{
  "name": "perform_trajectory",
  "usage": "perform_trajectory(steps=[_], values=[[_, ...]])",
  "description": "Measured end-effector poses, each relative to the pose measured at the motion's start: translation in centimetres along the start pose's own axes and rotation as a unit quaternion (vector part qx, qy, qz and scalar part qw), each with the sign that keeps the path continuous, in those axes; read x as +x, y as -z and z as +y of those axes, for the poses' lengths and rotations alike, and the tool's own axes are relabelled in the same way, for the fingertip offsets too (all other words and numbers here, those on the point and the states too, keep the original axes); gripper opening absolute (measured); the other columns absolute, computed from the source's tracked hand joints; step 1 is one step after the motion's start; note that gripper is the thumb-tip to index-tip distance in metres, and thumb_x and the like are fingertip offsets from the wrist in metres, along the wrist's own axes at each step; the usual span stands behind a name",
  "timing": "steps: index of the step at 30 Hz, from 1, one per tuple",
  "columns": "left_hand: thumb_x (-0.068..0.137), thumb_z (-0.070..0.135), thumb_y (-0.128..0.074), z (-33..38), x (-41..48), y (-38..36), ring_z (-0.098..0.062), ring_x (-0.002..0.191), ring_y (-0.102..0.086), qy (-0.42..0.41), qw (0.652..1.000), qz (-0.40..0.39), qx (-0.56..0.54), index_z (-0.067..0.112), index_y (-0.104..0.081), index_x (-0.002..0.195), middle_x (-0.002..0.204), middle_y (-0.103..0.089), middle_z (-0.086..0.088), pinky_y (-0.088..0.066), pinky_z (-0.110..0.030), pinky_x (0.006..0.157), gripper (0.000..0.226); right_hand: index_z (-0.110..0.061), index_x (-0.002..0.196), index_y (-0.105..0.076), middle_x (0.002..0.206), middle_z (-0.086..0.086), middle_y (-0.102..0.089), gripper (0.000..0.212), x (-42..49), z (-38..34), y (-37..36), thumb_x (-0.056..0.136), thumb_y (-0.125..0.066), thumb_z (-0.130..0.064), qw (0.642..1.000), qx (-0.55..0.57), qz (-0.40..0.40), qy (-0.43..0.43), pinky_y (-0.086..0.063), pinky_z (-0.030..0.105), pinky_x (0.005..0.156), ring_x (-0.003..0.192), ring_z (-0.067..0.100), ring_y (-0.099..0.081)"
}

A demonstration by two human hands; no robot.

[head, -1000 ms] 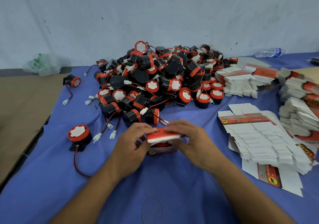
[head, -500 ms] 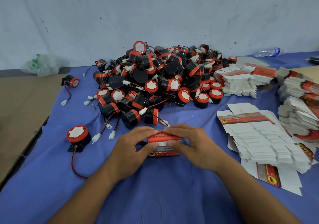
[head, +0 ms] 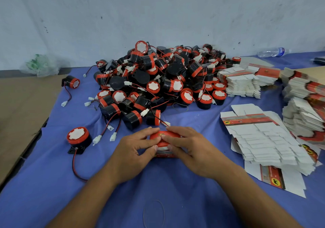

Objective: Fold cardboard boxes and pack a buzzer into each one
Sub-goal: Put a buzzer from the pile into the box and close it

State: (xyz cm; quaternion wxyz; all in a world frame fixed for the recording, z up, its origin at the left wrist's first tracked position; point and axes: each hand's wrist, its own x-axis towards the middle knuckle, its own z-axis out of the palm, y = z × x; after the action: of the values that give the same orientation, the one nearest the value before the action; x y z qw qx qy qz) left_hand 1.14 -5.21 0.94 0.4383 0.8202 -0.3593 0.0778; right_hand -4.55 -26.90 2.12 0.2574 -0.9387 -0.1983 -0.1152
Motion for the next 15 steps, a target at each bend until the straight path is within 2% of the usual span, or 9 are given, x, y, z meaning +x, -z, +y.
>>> perform_trajectory(steps=[2,3,6,9,11,13,15], values=[[0.085,0.013,-0.075,-0.1,0.0,0.1,-0.001,0.132,-0.047,-0.004,1.0,-0.01,0.004,0.013,-0.07,0.12,0.137,-0.056,0.01,-0.037,-0.02,0.11,0.035,-0.025,0.141,-0.057,0.151,0.003,-0.046,0.037,-0.1,-0.2,0.0,0.105,-0.049,-0.031,0.999,-0.029,-0.01,0.011,-0.035,0.032,0.11,0.131,0.024,-0.044],[0.083,0.015,-0.077,-0.2,-0.1,0.1,0.0,0.133,-0.046,-0.007,1.0,-0.013,0.007,0.013,-0.069,0.121,0.138,-0.055,0.011,-0.036,-0.02,0.111,0.038,-0.024,0.142,-0.055,0.154,0.003,-0.042,0.039,-0.2,-0.3,0.0,0.105,-0.048,-0.033,0.999,-0.035,-0.016,0.016,-0.035,0.034,0.111,0.133,0.024,-0.042],[0.08,0.014,-0.08,-0.3,0.0,0.1,0.002,0.13,-0.047,-0.018,0.999,-0.009,0.025,0.013,-0.071,0.118,0.137,-0.056,0.012,-0.038,-0.022,0.11,0.039,-0.023,0.144,-0.051,0.161,0.003,-0.029,0.042,-0.4,-0.4,-0.1,0.105,-0.045,-0.037,0.998,-0.028,-0.038,0.03,-0.027,0.031,0.117,0.143,0.022,-0.029],[0.08,0.013,-0.081,-0.3,0.1,0.0,-0.001,0.124,-0.054,-0.024,0.999,-0.01,0.038,0.012,-0.073,0.113,0.135,-0.059,0.007,-0.045,-0.027,0.105,0.034,-0.02,0.145,-0.05,0.165,0.004,-0.02,0.04,-0.5,0.0,-0.4,0.106,-0.047,-0.027,0.998,-0.037,-0.045,0.034,-0.027,0.035,0.119,0.149,0.022,-0.022],[0.08,0.014,-0.081,-0.4,0.1,-0.1,-0.003,0.122,-0.055,-0.029,0.999,-0.013,0.042,0.013,-0.073,0.107,0.133,-0.059,0.007,-0.046,-0.03,0.103,0.029,-0.016,0.142,-0.054,0.163,0.006,-0.025,0.038,-0.5,0.1,-0.6,0.104,-0.051,-0.017,0.998,-0.025,-0.028,0.042,-0.025,0.033,0.121,0.151,0.021,-0.02],[0.081,0.016,-0.079,-0.4,0.1,-0.1,-0.003,0.121,-0.054,-0.032,0.999,-0.016,0.041,0.015,-0.071,0.105,0.132,-0.057,0.008,-0.046,-0.029,0.102,0.025,-0.013,0.138,-0.058,0.161,0.006,-0.029,0.037,-0.5,0.1,-0.9,0.102,-0.054,-0.012,0.999,-0.014,-0.009,0.043,-0.02,0.024,0.121,0.152,0.017,-0.019],[0.082,0.019,-0.077,-0.6,0.1,-0.1,0.0,0.121,-0.053,-0.034,0.998,-0.013,0.042,0.016,-0.072,0.104,0.132,-0.057,0.009,-0.045,-0.027,0.102,0.023,-0.015,0.141,-0.056,0.164,0.003,-0.022,0.038,-0.4,0.3,-1.1,0.103,-0.053,-0.015,0.999,-0.008,-0.01,0.033,-0.014,0.02,0.121,0.153,0.015,-0.014]])
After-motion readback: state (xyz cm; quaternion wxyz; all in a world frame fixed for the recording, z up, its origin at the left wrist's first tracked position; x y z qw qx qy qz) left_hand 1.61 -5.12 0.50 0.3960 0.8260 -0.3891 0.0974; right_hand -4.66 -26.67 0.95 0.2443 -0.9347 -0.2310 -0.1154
